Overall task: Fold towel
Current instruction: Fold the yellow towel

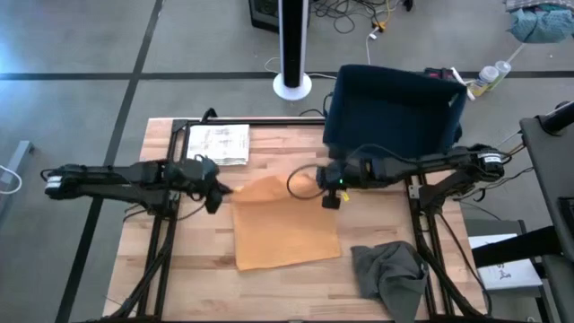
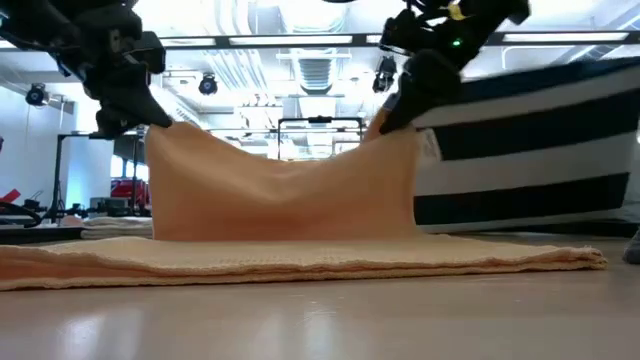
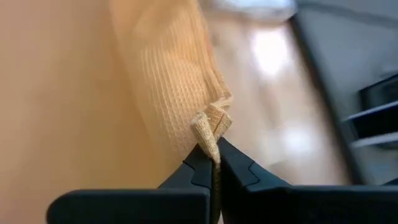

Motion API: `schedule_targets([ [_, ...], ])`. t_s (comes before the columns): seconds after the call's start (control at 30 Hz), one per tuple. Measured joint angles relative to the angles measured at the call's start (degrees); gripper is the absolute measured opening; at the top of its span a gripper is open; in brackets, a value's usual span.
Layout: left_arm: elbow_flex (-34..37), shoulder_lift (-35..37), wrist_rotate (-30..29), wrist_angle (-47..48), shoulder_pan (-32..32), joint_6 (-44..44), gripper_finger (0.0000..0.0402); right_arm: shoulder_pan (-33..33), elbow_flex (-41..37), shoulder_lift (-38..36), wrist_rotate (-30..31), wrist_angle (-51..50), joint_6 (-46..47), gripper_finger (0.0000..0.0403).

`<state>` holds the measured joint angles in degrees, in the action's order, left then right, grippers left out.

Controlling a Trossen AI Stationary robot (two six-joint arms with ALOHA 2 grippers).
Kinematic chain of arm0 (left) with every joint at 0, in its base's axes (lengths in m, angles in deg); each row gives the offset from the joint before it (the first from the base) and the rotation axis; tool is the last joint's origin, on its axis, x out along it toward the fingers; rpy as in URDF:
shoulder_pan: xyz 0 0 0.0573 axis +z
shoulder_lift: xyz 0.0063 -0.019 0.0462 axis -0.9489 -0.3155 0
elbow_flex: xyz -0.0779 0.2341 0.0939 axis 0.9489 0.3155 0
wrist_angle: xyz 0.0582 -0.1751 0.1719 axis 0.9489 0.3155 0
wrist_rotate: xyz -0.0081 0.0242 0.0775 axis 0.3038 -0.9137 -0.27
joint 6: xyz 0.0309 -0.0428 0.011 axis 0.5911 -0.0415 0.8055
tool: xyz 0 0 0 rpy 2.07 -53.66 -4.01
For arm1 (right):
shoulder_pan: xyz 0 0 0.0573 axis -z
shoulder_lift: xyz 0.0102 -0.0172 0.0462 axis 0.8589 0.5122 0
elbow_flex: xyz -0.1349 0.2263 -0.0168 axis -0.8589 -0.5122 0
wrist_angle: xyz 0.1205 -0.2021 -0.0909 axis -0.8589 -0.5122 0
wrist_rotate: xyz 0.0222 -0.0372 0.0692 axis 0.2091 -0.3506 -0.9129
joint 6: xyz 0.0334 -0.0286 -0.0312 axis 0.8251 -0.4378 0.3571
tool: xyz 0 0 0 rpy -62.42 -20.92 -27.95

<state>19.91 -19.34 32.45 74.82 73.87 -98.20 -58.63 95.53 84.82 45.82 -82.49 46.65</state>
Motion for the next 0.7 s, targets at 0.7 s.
schedule_targets([
  [0.7, -1.65, -8.17, -6.77, -1.28, -15.62, -7.93, 0.0, -7.44, 0.2, -0.12, 6.78, -2.46, 2.9, 0.0],
])
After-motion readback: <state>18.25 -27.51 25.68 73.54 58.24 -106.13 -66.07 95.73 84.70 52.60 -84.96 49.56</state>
